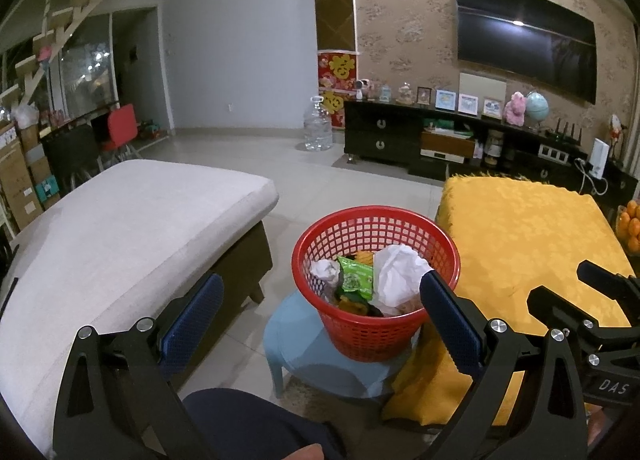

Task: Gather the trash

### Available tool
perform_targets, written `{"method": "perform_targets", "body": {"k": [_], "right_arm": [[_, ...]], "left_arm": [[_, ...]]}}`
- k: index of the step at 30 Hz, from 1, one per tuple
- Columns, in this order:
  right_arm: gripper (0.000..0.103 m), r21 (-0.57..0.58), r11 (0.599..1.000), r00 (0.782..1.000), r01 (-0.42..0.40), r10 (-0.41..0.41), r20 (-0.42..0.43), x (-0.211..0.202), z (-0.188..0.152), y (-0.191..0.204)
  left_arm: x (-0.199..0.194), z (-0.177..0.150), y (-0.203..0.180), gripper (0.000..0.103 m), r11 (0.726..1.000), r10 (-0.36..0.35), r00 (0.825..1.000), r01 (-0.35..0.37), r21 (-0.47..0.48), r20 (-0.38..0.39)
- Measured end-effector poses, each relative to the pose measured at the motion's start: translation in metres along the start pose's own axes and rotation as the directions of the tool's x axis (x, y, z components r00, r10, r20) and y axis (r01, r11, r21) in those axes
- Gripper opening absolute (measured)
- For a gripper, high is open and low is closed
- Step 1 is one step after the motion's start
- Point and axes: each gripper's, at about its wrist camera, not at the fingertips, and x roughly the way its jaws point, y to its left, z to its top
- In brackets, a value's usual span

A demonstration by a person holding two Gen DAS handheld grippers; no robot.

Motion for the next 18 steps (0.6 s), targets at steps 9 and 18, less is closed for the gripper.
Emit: {"method": "perform_targets", "body": {"k": [9, 18], "right_arm": [[0.096, 0.001, 1.0, 1.0, 0.0, 0.0, -0.002, -0.0001, 0.0003, -0.0002], [0.096, 0.002, 1.0, 1.0, -0.001, 0.001, -0.004, -0.0008, 0.0008, -0.0006]], "left_arm": [[0.0002, 0.0015, -0.002, 0.095, 1.0, -0.004, 1.0, 0.004, 0.0, -0.001], [0.0061, 0.0004, -0.0057, 0.095, 1.0, -0.006, 1.0, 0.006, 0.004, -0.017]]}}
